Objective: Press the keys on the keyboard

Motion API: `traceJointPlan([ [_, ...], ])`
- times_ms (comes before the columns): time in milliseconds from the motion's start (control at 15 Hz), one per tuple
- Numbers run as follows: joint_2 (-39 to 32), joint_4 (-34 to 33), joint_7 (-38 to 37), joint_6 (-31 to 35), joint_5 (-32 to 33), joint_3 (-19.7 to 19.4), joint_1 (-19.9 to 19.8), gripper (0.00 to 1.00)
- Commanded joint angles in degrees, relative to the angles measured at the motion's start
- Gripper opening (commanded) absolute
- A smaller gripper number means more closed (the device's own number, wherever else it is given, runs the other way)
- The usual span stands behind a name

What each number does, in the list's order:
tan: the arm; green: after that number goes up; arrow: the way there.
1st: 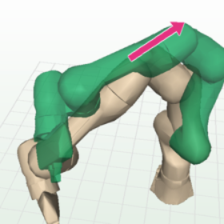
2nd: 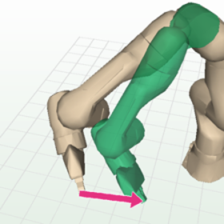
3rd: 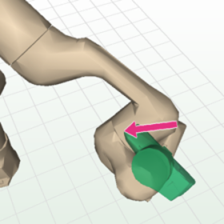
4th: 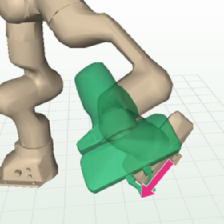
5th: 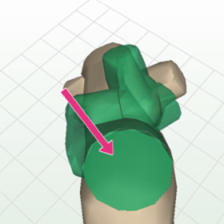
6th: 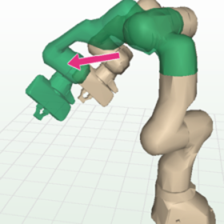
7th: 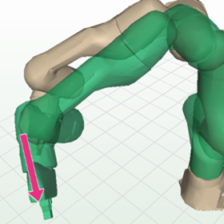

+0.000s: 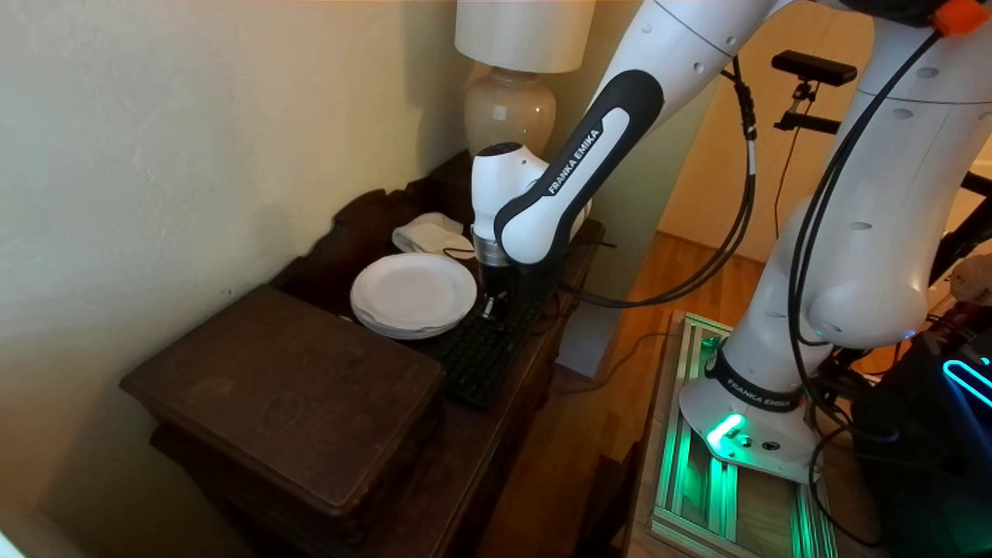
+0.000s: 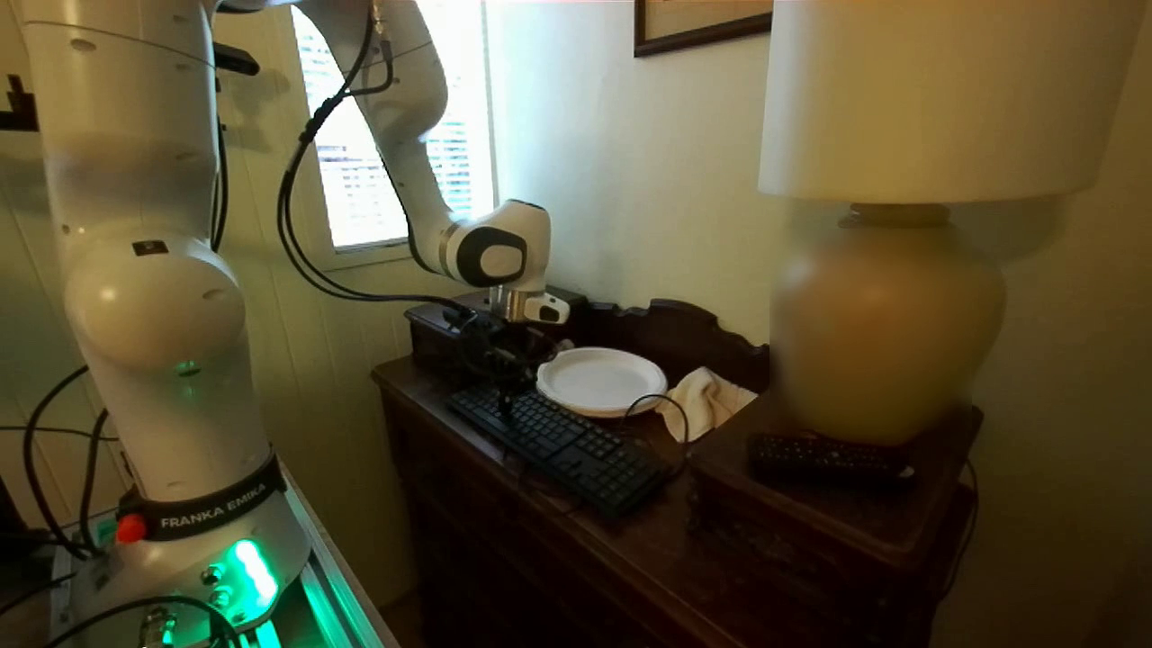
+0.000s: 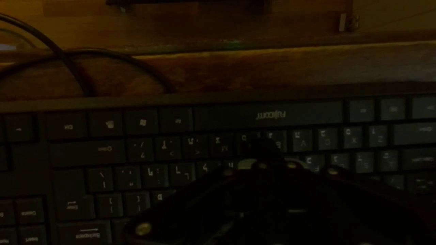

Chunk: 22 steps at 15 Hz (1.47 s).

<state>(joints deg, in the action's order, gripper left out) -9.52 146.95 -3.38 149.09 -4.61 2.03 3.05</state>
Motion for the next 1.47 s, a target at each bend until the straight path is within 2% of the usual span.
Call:
traceJointPlan([
  [0,-1.56,0.12,-0.88,2.44,-0.55,0.34,-0.09,0.0],
  [400,-2.77,-0.17,0.07,3.44,-1.38,0.69,-0.36,0.0],
  [733,2.19,0.98,-0.1,1.55,-2.31,2.38,0.61,0.0],
  [1133,2.33,-1.56,2.54,0.14,-9.91,6.82,1.69,0.0],
  [1400,0.95,-3.09,2.99,-0.94,-13.53,8.31,2.31,0.0],
])
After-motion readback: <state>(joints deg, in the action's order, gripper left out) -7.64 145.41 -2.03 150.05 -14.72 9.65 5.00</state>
